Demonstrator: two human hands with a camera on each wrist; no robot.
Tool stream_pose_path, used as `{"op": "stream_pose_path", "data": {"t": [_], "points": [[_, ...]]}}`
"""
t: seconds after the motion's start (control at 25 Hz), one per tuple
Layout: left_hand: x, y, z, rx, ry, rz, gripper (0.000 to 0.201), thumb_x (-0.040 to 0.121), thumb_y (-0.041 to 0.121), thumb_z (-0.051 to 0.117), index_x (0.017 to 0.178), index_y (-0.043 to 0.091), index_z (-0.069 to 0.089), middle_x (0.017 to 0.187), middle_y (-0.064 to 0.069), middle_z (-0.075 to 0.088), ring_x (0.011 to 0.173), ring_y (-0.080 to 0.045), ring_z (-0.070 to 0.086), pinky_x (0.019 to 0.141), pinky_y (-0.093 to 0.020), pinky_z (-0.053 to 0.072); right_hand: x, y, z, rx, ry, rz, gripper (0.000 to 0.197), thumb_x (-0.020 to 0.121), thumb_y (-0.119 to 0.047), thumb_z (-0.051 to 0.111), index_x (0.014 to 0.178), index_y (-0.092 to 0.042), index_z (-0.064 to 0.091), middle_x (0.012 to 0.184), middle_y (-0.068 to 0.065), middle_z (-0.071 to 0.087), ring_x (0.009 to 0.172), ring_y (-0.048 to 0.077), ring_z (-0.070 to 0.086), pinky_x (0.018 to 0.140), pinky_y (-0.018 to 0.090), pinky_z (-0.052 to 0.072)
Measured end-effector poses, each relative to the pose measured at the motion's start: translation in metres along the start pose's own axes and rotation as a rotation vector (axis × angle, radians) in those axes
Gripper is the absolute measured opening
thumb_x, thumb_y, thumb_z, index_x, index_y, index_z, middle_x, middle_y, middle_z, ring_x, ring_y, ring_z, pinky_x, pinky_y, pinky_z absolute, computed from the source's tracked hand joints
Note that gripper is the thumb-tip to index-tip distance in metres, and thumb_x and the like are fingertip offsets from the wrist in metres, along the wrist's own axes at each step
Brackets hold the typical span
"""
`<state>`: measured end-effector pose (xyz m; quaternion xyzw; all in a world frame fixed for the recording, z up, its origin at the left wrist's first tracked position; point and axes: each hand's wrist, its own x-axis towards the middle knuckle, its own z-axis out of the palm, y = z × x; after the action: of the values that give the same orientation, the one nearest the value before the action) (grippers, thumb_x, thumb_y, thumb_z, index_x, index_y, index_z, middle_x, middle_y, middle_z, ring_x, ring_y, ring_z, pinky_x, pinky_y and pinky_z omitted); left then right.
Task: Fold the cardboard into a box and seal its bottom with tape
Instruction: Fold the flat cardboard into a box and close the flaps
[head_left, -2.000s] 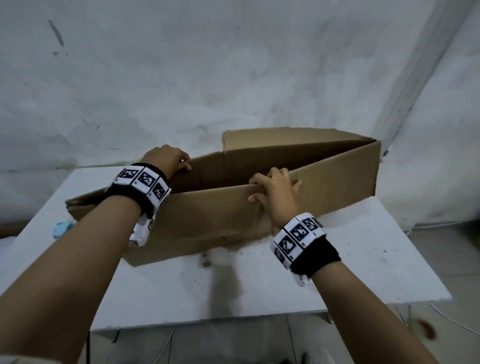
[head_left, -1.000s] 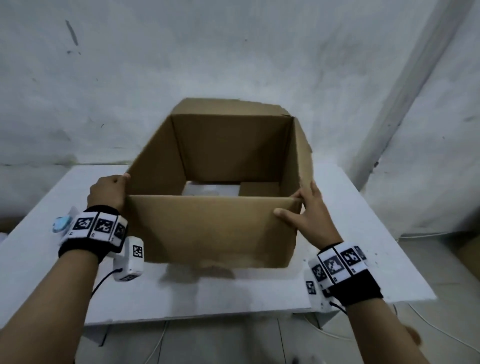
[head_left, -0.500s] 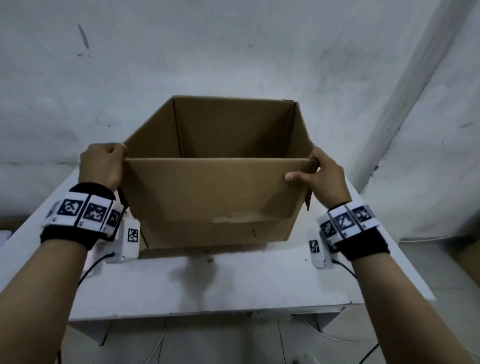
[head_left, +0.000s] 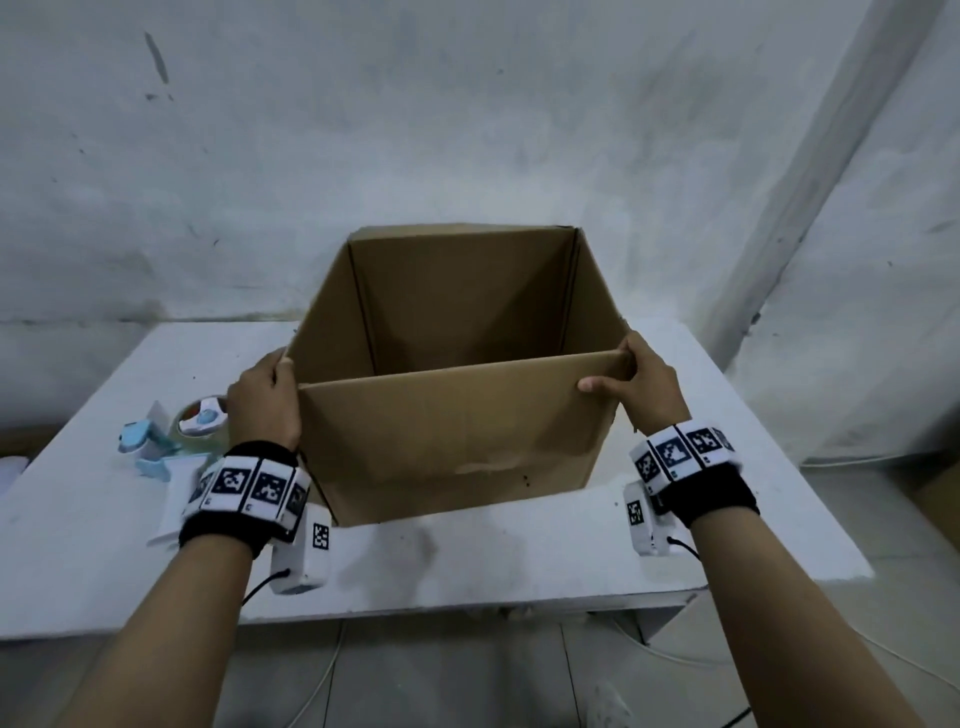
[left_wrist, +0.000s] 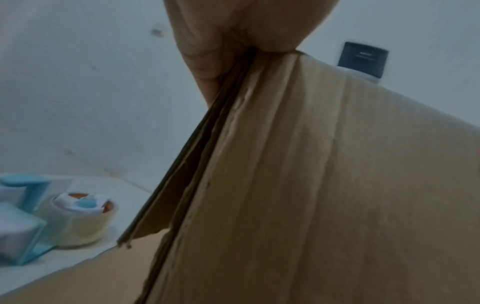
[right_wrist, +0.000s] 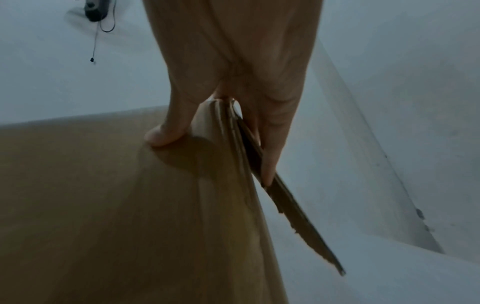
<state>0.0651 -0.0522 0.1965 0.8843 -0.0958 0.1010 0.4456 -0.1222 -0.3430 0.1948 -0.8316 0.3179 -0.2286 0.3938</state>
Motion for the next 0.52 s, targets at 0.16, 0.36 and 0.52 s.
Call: {"op": "stream_pose_path", "data": {"t": [0.16,0.36,0.52], "points": [[0.007,-0.011,0.011,-0.462,0.002,0.061,0.037,0.095,0.005,0.033,0.125,0.003,0.055,0.131,-0.013,0.056,0.125,-0.025,0.048,0.109,-0.029,0.035,-0.016,0.004,0.016,-0.059,0.105,0.022,0.05,0.078,-0.037,0.071,0.117,-0.021,0.045,0.13,0.006,0.049,0.115,0.029,0.051,0.086,0.04,0.043],[0.003,-0.013,0.011,-0.29,0.068,0.164,0.036,0.098,0.012,0.03,0.124,0.009,0.055,0.128,-0.011,0.058,0.12,-0.024,0.05,0.1,-0.025,0.036,-0.035,0.012,0.035,0.147,0.384,0.099,0.072,0.079,-0.037,0.07,0.138,-0.027,0.032,0.15,0.009,0.023,0.138,0.029,0.028,0.108,0.046,0.033],[0.004,-0.013,0.011,-0.22,0.057,0.037,0.039,0.098,0.015,0.027,0.126,0.013,0.053,0.131,-0.012,0.055,0.122,-0.029,0.048,0.103,-0.036,0.037,-0.03,0.007,0.029,0.539,0.314,0.426,0.064,0.084,-0.036,0.064,0.136,-0.009,0.038,0.141,0.015,0.044,0.127,0.031,0.044,0.101,0.035,0.036]]}}
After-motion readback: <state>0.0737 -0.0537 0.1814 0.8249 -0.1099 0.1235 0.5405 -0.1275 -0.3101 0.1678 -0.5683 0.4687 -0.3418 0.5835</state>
